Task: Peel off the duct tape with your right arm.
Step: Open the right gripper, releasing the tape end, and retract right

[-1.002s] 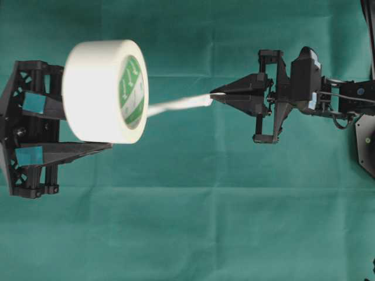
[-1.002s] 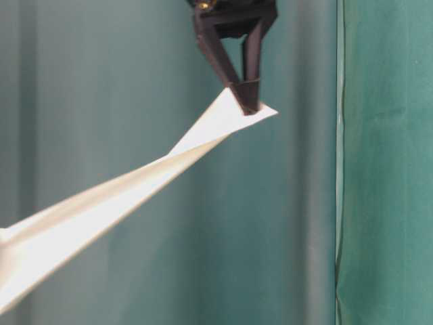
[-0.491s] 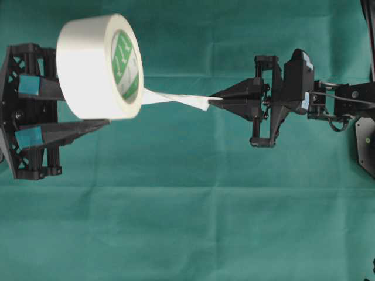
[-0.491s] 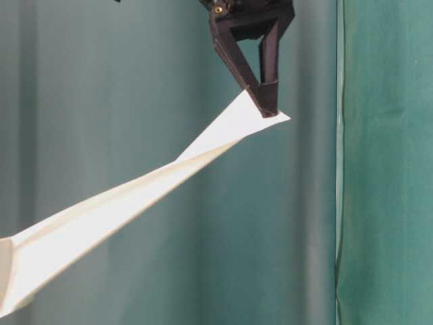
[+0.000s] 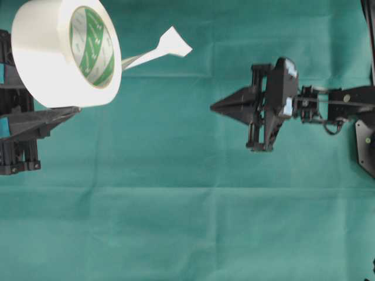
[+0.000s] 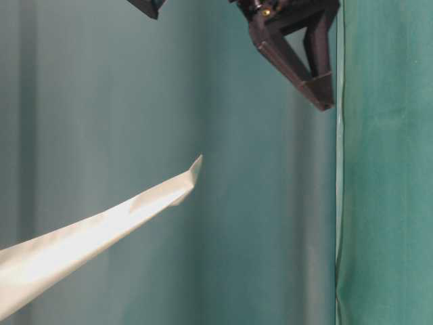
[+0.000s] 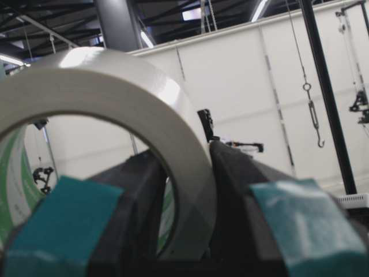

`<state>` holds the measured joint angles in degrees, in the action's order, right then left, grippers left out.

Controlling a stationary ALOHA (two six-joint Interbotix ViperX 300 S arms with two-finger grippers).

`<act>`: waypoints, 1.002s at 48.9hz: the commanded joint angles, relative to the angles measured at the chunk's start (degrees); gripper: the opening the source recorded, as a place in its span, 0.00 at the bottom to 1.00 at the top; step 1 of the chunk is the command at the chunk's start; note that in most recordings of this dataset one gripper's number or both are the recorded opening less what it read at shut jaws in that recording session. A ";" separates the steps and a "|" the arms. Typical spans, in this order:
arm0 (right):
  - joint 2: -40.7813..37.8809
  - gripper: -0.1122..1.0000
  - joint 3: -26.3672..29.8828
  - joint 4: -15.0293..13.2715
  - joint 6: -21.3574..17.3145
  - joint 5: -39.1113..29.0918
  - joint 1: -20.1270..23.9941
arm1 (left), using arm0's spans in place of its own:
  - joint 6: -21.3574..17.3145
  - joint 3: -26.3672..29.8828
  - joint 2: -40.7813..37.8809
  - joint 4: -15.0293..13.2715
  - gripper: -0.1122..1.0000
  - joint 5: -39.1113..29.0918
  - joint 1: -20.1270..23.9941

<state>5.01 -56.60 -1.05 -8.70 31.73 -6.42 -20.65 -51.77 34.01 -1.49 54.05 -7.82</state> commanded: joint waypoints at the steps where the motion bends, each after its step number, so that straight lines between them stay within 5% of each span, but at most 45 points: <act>1: 0.18 0.02 1.23 0.09 -0.09 0.18 0.26 | -0.18 0.88 0.88 0.18 0.30 0.70 -0.09; 22: 2.46 0.02 0.53 0.09 0.62 0.18 0.09 | 0.26 0.35 0.97 0.18 0.30 0.70 0.00; 49: 17.31 0.02 -5.80 0.09 0.53 -3.78 -0.35 | 0.26 -0.18 0.97 0.18 0.30 0.70 -0.09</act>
<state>20.21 -62.49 -1.05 -8.17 28.56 -6.68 -20.30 -52.73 34.28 -1.49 54.05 -7.82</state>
